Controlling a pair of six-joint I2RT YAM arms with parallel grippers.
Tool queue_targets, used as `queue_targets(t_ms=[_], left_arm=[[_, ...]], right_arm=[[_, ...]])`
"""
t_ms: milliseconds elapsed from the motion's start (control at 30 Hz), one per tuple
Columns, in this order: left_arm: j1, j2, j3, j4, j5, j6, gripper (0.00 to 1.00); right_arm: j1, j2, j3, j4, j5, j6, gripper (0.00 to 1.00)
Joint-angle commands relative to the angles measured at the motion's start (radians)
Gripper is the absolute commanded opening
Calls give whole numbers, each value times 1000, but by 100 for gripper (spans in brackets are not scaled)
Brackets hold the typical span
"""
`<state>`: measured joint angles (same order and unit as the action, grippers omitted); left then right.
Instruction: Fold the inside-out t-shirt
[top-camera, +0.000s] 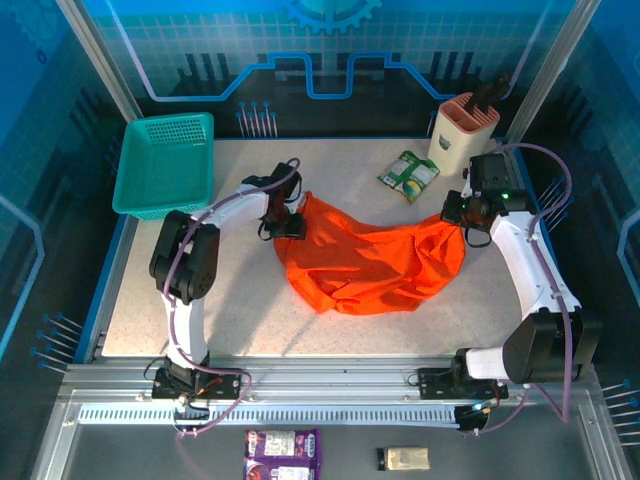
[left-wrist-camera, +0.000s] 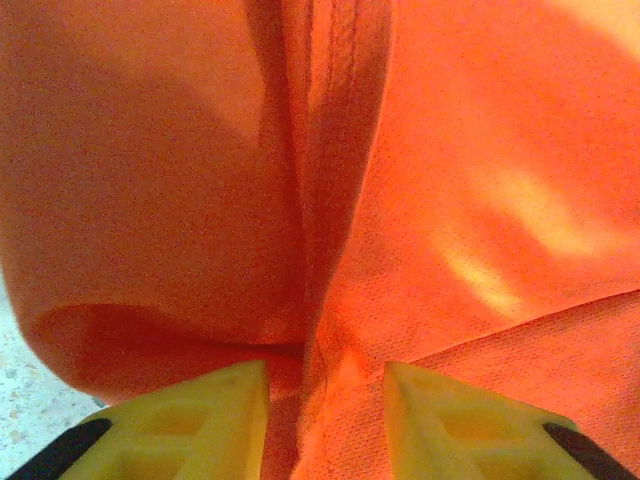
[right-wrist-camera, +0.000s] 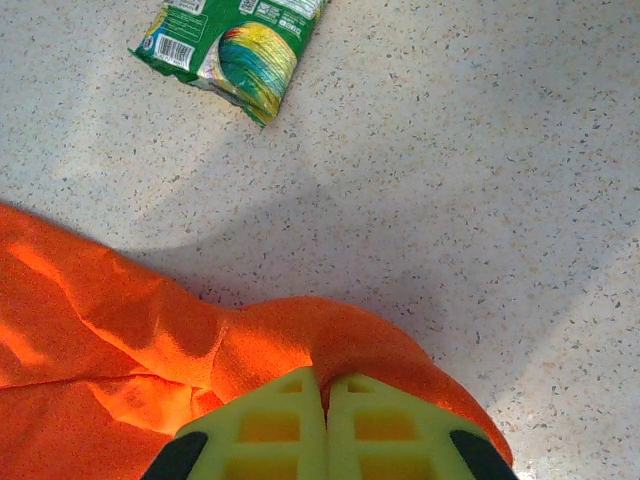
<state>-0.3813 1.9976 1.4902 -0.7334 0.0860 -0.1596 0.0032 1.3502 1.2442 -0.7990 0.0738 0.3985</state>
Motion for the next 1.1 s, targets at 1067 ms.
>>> queue_targets(t_ms=[1067], left_arm=[[482,-658,264,254,623,-416,0]], right_arm=[[-68,-90,499,-85,66,-15,0]])
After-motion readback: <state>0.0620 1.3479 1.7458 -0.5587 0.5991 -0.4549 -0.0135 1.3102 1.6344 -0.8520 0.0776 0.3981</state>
